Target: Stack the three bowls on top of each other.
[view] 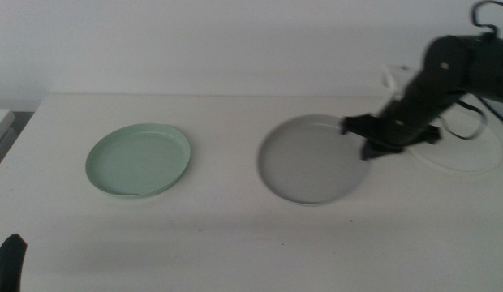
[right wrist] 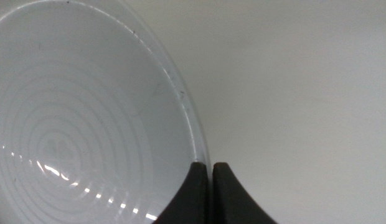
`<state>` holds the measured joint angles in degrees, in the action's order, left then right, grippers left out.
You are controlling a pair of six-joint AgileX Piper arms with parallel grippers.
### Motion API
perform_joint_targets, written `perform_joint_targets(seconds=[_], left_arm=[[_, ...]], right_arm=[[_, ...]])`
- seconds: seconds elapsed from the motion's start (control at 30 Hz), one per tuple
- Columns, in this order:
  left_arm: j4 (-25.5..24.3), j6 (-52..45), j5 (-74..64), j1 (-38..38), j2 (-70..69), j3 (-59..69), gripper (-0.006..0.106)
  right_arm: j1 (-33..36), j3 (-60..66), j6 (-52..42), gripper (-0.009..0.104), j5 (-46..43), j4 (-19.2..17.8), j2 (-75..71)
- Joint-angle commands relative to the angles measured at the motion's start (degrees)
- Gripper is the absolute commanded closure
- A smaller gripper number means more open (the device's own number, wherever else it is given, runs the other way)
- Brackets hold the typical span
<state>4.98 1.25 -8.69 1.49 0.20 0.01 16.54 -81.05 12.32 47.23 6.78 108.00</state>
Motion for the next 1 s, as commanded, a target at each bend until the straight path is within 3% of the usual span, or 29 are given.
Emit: perform_joint_targets(seconds=[0.0, 0.27, 0.57, 0.77, 0.97], left_arm=[[-0.1, 0.3, 0.7, 0.2, -0.2, 0.0, 0.007], [-0.1, 0.3, 0.7, 0.2, -0.2, 0.0, 0.007], [-0.1, 0.3, 0.7, 0.2, -0.2, 0.0, 0.007], [-0.1, 0.3, 0.7, 0.2, -0.2, 0.0, 0.007], [-0.1, 0.3, 0.7, 0.2, -0.2, 0.0, 0.007]], right_arm=[[2.3, -2.8, 1.2, 0.097, 1.0, 0.0, 1.7], [5.4, -3.7, 0.7, 0.097, -0.3, 3.9, 7.9], [5.4, -3.7, 0.1, 0.095, -0.9, 3.4, 10.2], [5.3, -3.7, -1.1, 0.053, -0.1, 2.2, 10.0], [2.0, -10.1, -5.3, 0.015, 6.8, 0.0, 6.4]])
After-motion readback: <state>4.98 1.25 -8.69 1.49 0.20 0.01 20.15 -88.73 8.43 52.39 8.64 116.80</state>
